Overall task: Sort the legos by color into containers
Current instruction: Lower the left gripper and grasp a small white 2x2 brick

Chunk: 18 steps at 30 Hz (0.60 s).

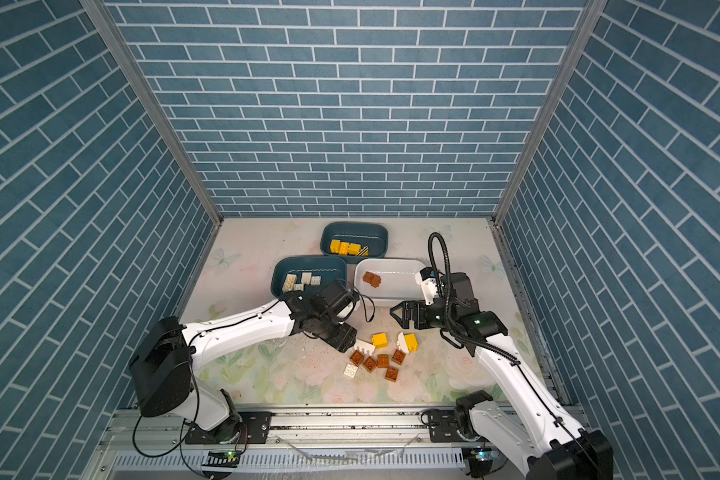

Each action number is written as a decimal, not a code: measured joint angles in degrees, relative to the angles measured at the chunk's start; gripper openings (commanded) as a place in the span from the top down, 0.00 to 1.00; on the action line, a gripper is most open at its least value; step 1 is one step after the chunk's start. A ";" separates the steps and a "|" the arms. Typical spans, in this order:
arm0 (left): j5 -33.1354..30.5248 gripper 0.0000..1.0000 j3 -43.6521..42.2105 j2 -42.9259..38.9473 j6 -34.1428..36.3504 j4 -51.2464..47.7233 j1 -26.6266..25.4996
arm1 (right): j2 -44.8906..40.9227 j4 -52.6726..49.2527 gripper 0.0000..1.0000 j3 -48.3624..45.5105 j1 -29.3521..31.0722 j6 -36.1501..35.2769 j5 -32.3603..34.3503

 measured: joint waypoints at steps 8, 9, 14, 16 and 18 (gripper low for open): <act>-2.82 0.29 -3.56 -0.22 -9.90 -0.26 -7.23 | -1.09 -0.46 0.02 -2.34 0.00 0.20 -0.66; -3.15 0.29 -3.58 -0.20 -11.26 -0.24 -7.91 | -1.09 -0.48 0.02 -2.62 0.00 0.20 -0.85; -4.52 0.29 -3.56 2.56 -15.17 -0.07 -10.69 | -1.07 -0.52 0.02 -3.50 0.00 0.24 -1.57; -4.70 0.30 -3.54 4.76 -15.85 -0.02 -11.21 | -1.07 -0.48 0.02 -3.50 0.00 0.24 -1.79; -4.83 0.30 -3.54 6.71 -16.44 -0.04 -11.43 | -1.07 -0.50 0.02 -3.50 0.00 0.24 -1.95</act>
